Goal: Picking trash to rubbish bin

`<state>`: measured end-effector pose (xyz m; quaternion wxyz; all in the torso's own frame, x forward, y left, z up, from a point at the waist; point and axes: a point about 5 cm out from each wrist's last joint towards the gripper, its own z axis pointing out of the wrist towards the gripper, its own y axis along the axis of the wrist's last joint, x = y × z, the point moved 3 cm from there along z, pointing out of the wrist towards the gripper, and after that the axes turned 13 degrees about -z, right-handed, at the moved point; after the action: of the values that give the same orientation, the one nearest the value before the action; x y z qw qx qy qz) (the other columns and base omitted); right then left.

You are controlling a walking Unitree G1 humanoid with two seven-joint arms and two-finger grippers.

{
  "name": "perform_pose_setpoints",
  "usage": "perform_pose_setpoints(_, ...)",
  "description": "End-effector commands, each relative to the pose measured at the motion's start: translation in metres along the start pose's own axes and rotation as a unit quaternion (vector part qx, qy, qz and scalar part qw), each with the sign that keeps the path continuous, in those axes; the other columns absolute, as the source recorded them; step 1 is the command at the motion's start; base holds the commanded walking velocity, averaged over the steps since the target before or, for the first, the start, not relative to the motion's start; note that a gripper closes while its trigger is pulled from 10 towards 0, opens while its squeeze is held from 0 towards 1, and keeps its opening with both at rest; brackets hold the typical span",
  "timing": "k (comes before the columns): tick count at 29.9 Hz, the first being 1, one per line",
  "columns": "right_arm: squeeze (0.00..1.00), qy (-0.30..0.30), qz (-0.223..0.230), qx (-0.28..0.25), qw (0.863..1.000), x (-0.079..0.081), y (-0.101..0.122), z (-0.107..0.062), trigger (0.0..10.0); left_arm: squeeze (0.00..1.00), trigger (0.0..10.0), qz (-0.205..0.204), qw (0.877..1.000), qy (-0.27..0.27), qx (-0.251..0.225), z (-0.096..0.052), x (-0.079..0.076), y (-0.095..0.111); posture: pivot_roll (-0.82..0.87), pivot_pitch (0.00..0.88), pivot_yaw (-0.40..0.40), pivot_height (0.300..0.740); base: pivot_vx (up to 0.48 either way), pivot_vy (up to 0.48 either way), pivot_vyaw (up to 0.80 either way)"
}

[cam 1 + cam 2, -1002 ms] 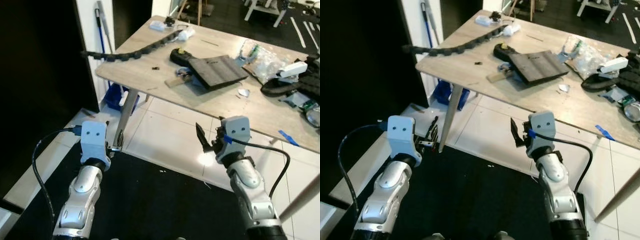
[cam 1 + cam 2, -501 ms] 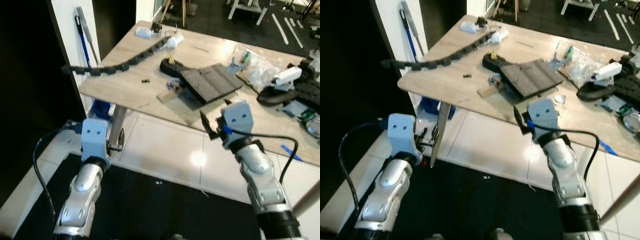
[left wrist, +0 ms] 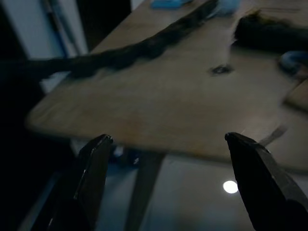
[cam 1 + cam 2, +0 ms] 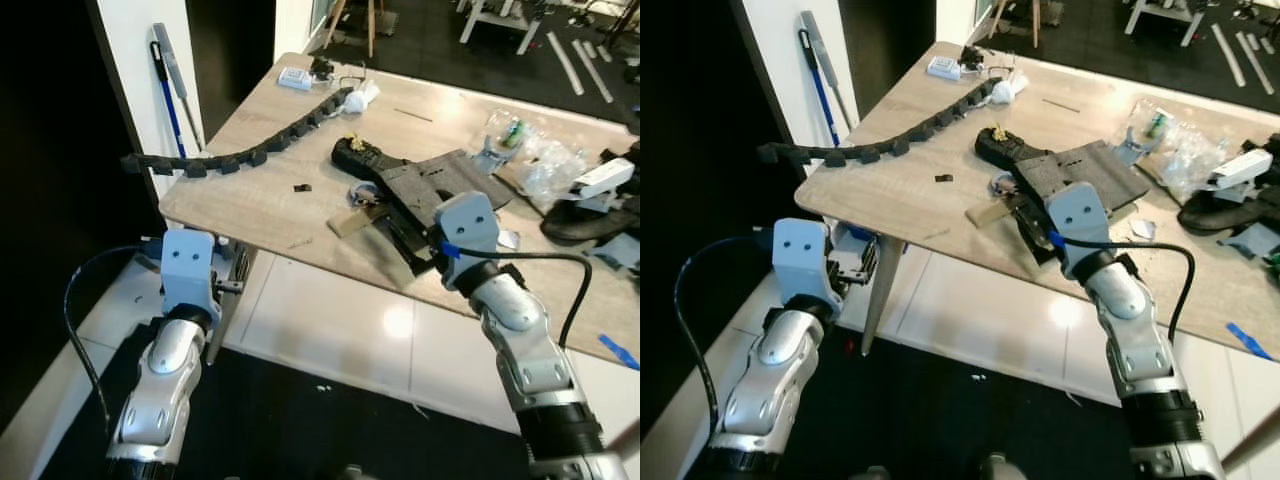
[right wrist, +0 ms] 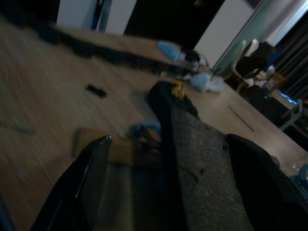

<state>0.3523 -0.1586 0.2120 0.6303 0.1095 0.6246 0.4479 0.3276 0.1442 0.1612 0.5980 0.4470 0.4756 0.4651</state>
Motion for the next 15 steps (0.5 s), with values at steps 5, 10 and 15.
perform_pose_setpoints(5, 1.0, 0.022, -0.026, 0.002, 0.999, 0.001, 0.004, 0.001, 10.0, 0.0, 10.0, 0.003, 1.0, -0.002, 0.006, -0.001, -0.002, -0.003, -0.01, 0.162, -0.07, 0.74, 0.359, 0.0, 0.0)
perform_pose_setpoints(10, 0.51, 0.033, -0.051, 0.038, 0.997, 0.0, -0.004, 0.003, 10.0, 0.0, 10.0, -0.018, 1.0, -0.025, -0.006, -0.003, -0.008, 0.003, -0.02, 0.163, -0.072, 0.74, 0.34, 0.0, 0.0)
perform_pose_setpoints(15, 0.0, 0.052, -0.035, 0.078, 0.995, 0.002, -0.014, 0.003, 10.0, 0.0, 10.0, -0.073, 0.984, -0.163, -0.03, -0.016, -0.039, 0.02, -0.02, 0.163, -0.073, 0.74, 0.0, 0.0, 0.0)
